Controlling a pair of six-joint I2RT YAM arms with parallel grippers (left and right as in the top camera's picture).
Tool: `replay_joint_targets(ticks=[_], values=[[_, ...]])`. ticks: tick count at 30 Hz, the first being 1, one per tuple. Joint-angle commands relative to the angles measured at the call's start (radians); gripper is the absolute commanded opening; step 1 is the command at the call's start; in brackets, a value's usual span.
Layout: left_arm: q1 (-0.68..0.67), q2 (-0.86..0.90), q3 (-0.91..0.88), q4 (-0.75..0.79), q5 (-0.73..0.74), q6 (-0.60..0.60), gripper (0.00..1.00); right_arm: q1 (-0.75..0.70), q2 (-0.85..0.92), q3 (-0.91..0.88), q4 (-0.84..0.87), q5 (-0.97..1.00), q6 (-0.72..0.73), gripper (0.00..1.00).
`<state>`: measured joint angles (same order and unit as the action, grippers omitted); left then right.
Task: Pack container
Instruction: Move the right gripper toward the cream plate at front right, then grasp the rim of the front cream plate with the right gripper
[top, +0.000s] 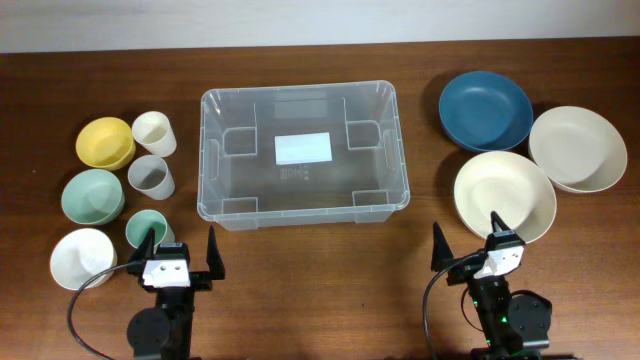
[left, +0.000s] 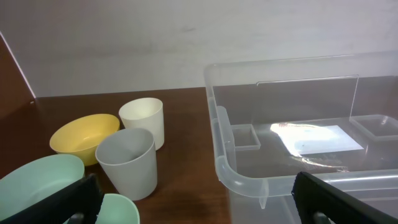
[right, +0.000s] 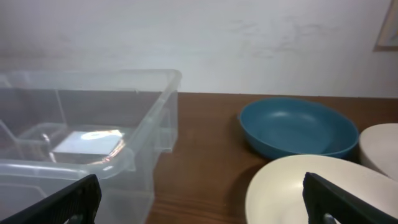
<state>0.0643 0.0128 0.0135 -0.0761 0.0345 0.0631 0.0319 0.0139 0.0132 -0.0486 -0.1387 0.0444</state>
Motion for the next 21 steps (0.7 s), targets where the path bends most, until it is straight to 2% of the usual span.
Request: replay_joint_targets(ticks=[1,5,8,13,17,21], values=[[0.005,-0.008,-0.005,-0.003,0.014,-0.006,0.99,0.007,0.001,0.082,-0.002,-0.032,0.035,0.99],[0.005,-0.008,-0.004,-0.003,0.014,-0.006,0.99,0.006,0.047,0.255,-0.086,0.091,0.016,0.99],[0.005,-0.008,-0.005,-0.003,0.014,-0.006,0.99,0.006,0.152,0.441,-0.244,0.232,0.05,0.99],[0.005,-0.008,-0.005,-0.003,0.014,-0.006,0.99,0.006,0.438,0.827,-0.724,0.491,0.206,0.99],[0.005,-0.008,-0.005,-0.003,0.014,-0.006,0.99,0.006,0.614,0.993,-0.921,0.394,0.208,0.99],[0.005,-0.008,-0.005,-0.003,0.014,-0.006,0.99,0.006,0.74,1.014,-1.001,0.263,0.208,0.99]])
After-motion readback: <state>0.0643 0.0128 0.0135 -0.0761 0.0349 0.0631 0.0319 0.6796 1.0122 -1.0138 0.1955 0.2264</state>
